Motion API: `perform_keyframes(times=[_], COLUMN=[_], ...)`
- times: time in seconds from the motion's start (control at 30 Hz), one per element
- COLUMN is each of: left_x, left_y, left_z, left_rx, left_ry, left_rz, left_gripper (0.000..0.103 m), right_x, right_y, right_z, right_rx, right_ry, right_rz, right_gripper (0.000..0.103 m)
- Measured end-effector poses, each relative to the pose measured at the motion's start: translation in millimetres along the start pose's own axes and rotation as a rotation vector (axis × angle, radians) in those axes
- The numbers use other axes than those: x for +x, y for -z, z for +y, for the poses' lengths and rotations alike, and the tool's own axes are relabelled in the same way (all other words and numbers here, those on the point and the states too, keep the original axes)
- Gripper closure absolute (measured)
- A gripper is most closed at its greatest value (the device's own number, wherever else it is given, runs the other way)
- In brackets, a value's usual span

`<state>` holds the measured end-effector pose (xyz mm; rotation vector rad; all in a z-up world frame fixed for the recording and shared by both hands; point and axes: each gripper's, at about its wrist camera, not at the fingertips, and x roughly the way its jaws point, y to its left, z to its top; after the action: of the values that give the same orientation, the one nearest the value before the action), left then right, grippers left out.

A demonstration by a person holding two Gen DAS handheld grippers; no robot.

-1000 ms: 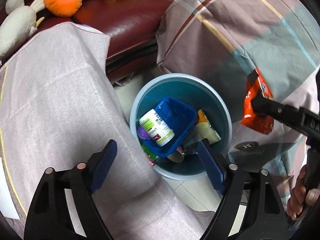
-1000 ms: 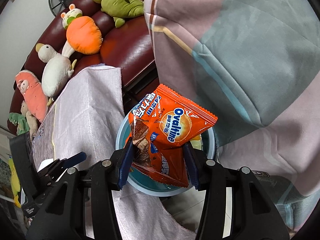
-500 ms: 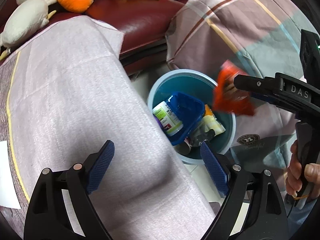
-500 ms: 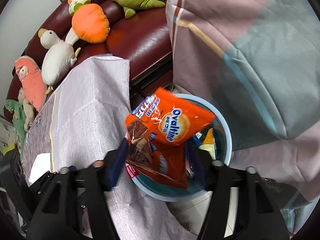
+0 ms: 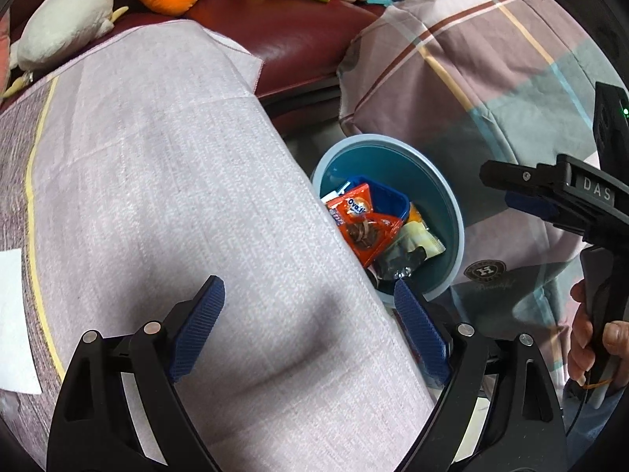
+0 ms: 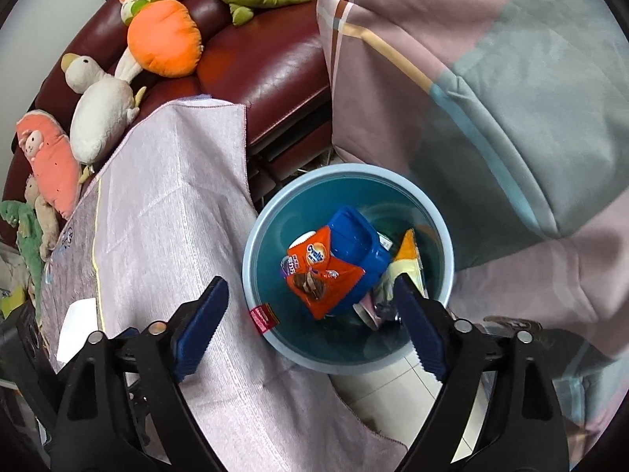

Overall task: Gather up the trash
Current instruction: 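Move both tools back over the table toward the tissue and wrappers, then grasp the white tissue with the right tool while the left tool grasps the clear plastic wrapper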

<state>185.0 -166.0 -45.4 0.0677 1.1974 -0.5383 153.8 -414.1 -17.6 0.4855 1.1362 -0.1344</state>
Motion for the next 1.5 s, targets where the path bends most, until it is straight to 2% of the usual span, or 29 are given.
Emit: perform_keyframes(times=[0.33, 0.6, 0.9, 1.17, 1.33, 1.5], left_x=[-34.1, -72.8, -124.6, -173.0, -190.3, -194.8], left_y=[18.2, 45.0, 82.0, 127.9, 155.3, 176.2], left_z=[20.2, 63.6, 130.5, 208.6, 260.0, 302.0], left_rx=[-0.037, -0.106, -0.209, -0.308, -0.368, -0.450], left_ry=[-0.001, -0.036, -0.099, -0.209, -0.273, -0.279], left_rz=[-0.051, -0.108, -0.180, -0.255, -0.257, -0.244], left_gripper=[0.014, 0.014, 0.013, 0.011, 0.011, 0.011], right_x=[-19.5, -28.3, -34.6, -28.1, -19.8, 3.0], right_y=[20.5, 38.1, 66.9, 96.0, 111.4, 124.8], right_z=[27.7, 68.8, 149.6, 216.0, 254.4, 297.9], right_rx=[-0.059, -0.124, -0.261, -0.368, -0.436, -0.500], right_ry=[0.024, 0.009, -0.037, -0.052, -0.052, -0.063], right_rz=[0.000, 0.005, 0.020, 0.049, 0.072, 0.108], right_gripper=[0.020, 0.020, 0.020, 0.020, 0.020, 0.020])
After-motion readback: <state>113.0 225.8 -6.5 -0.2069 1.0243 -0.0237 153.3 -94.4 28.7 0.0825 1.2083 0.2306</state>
